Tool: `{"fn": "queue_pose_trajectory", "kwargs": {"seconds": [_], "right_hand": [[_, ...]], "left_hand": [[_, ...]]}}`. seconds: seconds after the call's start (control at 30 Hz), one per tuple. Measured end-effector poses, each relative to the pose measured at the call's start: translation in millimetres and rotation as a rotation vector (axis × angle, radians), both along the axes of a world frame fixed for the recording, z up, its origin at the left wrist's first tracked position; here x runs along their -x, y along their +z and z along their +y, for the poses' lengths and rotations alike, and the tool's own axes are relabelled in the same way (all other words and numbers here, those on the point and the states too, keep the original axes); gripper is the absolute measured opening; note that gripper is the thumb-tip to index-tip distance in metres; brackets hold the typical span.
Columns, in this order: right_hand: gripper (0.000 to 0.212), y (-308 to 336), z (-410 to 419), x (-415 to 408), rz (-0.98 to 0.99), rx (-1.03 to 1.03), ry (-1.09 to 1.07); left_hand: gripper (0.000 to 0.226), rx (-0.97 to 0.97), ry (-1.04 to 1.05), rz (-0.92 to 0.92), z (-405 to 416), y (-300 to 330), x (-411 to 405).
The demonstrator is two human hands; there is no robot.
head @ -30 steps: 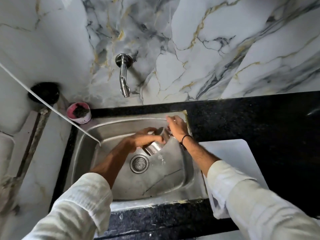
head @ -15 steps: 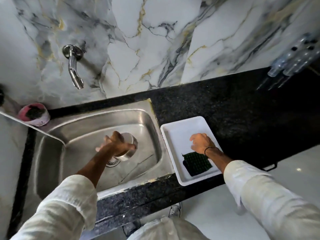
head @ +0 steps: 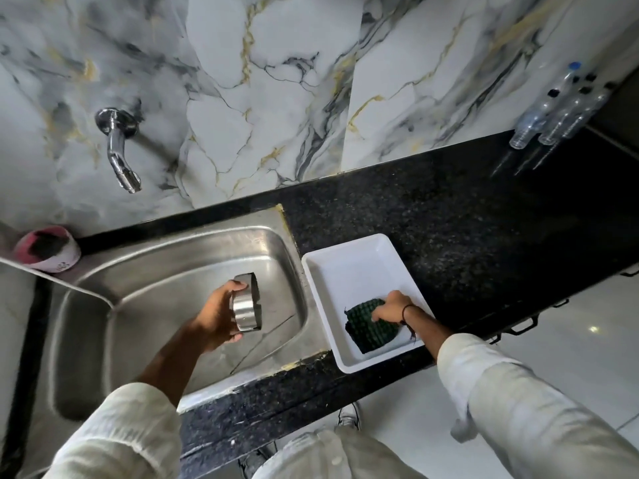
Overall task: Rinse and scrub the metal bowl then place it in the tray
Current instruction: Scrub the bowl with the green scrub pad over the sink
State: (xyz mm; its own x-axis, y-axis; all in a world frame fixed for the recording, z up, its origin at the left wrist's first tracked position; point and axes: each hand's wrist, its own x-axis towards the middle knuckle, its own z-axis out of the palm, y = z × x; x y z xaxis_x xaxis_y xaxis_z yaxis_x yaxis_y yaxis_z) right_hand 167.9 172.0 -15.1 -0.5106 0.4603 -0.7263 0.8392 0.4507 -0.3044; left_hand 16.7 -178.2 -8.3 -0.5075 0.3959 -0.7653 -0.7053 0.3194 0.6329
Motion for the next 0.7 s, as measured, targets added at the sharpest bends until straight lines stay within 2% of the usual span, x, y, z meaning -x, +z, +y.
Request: {"fn": "queue_pose_trajectory", "kwargs": {"seconds": [0.1, 0.2, 0.27, 0.33, 0.43, 0.5, 0.6, 0.7], "right_hand": [[0.036, 14, -3, 18, 0.126, 0.190, -0.184], [0.025, 34, -22, 48, 0.280, 0.319, -0.290], [0.020, 45, -47, 72, 0.413, 0.364, -0.278], [0.024, 58, -79, 92, 0.557, 0.311, -0.153], [0.025, 74, -140, 106, 0.672, 0.243, 0.191], [0.032, 82, -172, 106, 0.635, 0.309, 0.295], [0.026, 90, -190, 101, 0.540, 0.437, 0.385], [0.037, 90, -183, 101, 0.489, 0.294, 0.652]], "left_hand": [[0.044, -0.169, 0.171, -0.082, 2, 0, -2], [0.053, -0.275, 0.248, -0.115, 11, 5, -4], [0.053, -0.315, 0.278, -0.114, 18, 9, -4], [0.051, -0.323, 0.300, -0.086, 25, 15, -2], [0.048, -0.331, 0.332, -0.039, 37, 25, 2], [0.047, -0.304, 0.380, -0.021, 40, 30, 5], [0.052, -0.294, 0.442, -0.019, 30, 32, 12], [0.058, -0.337, 0.456, -0.049, 20, 32, 12]]}}
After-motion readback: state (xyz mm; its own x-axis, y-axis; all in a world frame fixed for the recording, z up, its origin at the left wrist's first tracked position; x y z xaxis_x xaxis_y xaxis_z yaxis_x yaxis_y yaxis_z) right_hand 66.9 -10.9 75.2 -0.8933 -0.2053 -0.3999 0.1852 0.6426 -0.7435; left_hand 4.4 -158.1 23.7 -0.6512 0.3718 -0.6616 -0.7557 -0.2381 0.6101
